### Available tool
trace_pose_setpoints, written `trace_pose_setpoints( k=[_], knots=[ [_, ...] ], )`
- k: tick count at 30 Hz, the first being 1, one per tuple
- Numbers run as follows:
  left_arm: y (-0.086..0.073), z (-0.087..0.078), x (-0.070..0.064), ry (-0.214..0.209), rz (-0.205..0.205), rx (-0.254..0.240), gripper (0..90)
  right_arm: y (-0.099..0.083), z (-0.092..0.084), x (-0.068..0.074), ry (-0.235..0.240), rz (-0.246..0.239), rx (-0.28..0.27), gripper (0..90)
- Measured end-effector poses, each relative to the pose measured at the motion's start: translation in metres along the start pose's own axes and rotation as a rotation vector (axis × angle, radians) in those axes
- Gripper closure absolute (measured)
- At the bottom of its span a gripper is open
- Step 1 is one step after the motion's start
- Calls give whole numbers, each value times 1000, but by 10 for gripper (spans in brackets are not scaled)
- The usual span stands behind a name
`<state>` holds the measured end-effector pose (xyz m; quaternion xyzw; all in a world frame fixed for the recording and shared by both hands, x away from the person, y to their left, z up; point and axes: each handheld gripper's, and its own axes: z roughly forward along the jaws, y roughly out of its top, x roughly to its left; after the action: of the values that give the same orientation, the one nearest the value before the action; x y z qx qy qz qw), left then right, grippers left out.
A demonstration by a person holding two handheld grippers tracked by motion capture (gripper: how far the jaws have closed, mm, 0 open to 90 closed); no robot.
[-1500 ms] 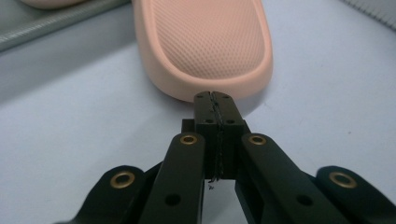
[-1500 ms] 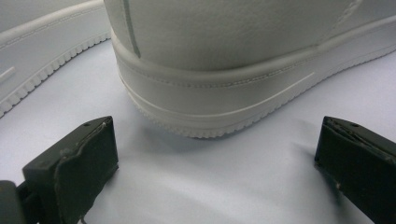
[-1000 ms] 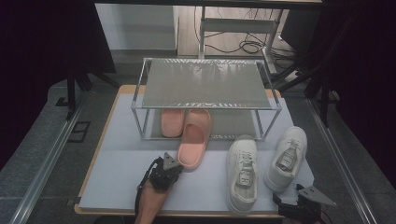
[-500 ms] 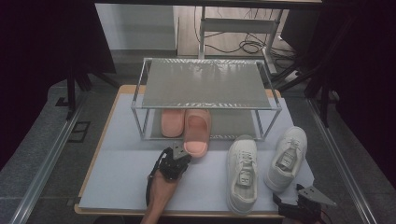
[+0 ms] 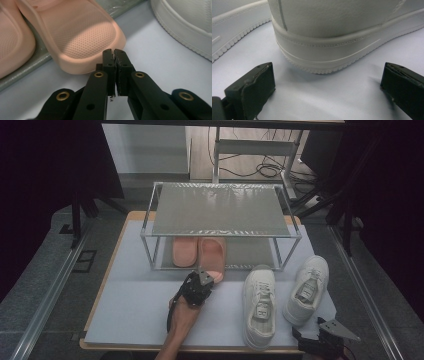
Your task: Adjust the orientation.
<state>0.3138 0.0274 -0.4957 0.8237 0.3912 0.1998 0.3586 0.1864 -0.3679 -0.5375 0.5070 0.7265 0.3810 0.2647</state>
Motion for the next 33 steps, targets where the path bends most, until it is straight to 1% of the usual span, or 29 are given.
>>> trace_pose_setpoints(
  k=[2,3,5,8,11,13,15,18,19,20,27,30,33],
  knots=[
    [1,4,4,4,-8,-11,883,0,0,0,0,0,0,0],
    [1,4,4,4,-8,-11,885,0,0,0,0,0,0,0],
    [2,8,8,8,-28,-19,886,0,0,0,0,0,-1,0],
    [4,11,12,18,-30,-16,886,0,0,0,0,0,1,0],
    [6,13,14,27,-29,-13,885,0,0,0,0,0,1,0],
    [9,16,18,42,-20,-1,885,0,0,0,0,-1,1,0],
    [10,19,20,48,-31,-7,885,0,0,0,0,-1,1,0],
    [11,21,22,54,-31,-6,885,0,0,0,1,-1,1,0],
    [12,23,25,59,-24,3,884,0,0,0,0,-1,1,0],
    [13,25,25,62,-37,-6,884,0,0,0,0,0,1,0],
    [16,32,30,76,-41,-2,884,0,0,0,0,-1,1,0],
    [20,36,33,81,-23,17,883,0,0,0,1,-1,1,0],
    [21,39,36,85,-26,24,883,0,0,0,1,-1,0,0]
  ],
)
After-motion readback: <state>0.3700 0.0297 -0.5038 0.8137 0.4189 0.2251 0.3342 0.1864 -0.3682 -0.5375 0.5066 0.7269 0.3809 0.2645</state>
